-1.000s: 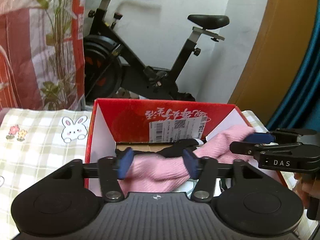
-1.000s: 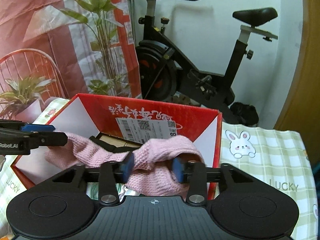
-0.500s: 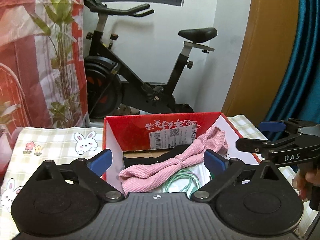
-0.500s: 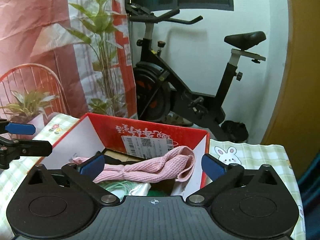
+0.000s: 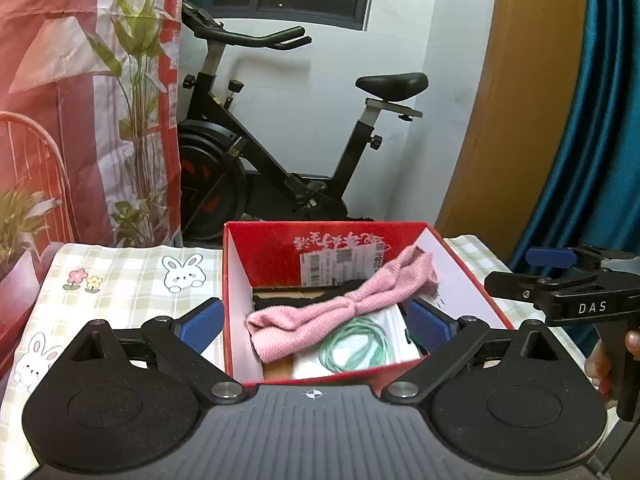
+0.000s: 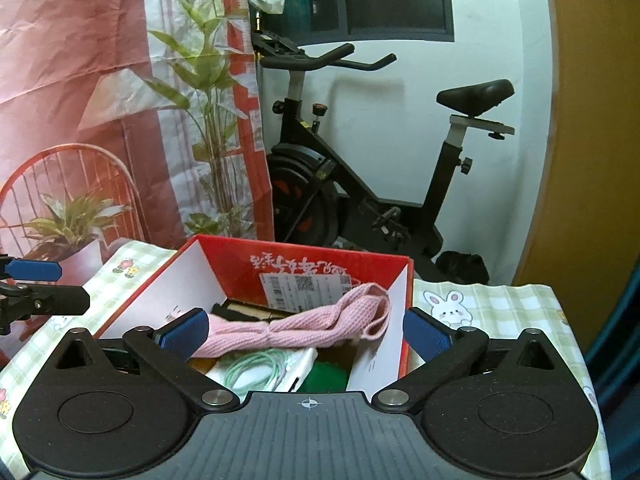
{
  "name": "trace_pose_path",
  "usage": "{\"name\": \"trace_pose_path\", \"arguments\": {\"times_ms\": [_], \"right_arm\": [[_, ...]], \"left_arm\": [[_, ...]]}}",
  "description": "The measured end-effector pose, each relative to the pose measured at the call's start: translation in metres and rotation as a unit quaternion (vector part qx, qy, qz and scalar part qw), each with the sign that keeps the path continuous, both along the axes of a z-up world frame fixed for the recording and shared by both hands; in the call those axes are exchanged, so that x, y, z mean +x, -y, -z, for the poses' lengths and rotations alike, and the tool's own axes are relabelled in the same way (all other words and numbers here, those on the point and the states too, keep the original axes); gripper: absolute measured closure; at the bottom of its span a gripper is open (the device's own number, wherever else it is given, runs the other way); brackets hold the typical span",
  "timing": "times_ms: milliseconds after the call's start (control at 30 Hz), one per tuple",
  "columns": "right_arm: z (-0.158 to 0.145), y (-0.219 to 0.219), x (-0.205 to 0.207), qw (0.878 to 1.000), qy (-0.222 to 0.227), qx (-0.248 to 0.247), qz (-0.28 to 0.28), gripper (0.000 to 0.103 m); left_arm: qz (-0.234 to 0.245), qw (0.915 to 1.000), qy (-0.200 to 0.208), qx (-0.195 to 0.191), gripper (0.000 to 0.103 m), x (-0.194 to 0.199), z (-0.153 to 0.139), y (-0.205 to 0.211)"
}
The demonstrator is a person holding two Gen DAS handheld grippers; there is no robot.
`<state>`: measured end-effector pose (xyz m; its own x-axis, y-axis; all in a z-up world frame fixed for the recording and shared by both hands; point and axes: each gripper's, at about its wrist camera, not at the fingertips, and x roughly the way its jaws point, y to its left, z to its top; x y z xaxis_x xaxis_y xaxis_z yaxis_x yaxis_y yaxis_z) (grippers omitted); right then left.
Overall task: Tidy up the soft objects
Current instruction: 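Move both tools back from the red box to the pile, then close both tools on the blue plastic bag with white label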
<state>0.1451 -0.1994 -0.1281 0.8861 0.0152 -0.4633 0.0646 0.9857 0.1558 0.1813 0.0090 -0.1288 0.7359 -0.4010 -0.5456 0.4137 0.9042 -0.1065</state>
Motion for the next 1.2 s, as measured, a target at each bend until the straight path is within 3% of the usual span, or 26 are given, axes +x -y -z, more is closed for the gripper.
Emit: {"name": "trace_pose_path", "arguments": {"times_ms": [333,567,700,867,1000,1200], "right_arm": [[0.013,-0.014,-0.05,1.0,0.015,0.017,-0.018,0.0],[0.036,-0.03,-0.08,1.0,0.017,0.003,-0.024,0.0],[0.057,-0.032,-0.086,1.0,-0.01,0.011,-0.023,0.0],[0.085,-0.033,-0.085,0.999,-0.045,0.016,-0.016,0.001],[0.107,-0.039,-0.085,0.997,-0.068,0.034,-0.029,0.012],[0.134,-0.059,-0.092,0.995,-0.087,0.027,-0.051,0.015]], "left_arm": [[0.004,1.0,-0.005,0.002,0.004,-0.049,0.018,-0.012],[0.008,0.9992,-0.037,-0.011,0.005,-0.066,0.044,-0.015],[0.016,0.9984,-0.053,-0.014,0.008,-0.069,0.055,-0.009],[0.027,0.9966,-0.074,-0.027,0.021,-0.069,0.067,0.001],[0.037,0.9941,-0.097,-0.03,0.032,-0.069,0.08,0.01],[0.046,0.9889,-0.138,-0.029,0.046,-0.071,0.11,0.021]]}}
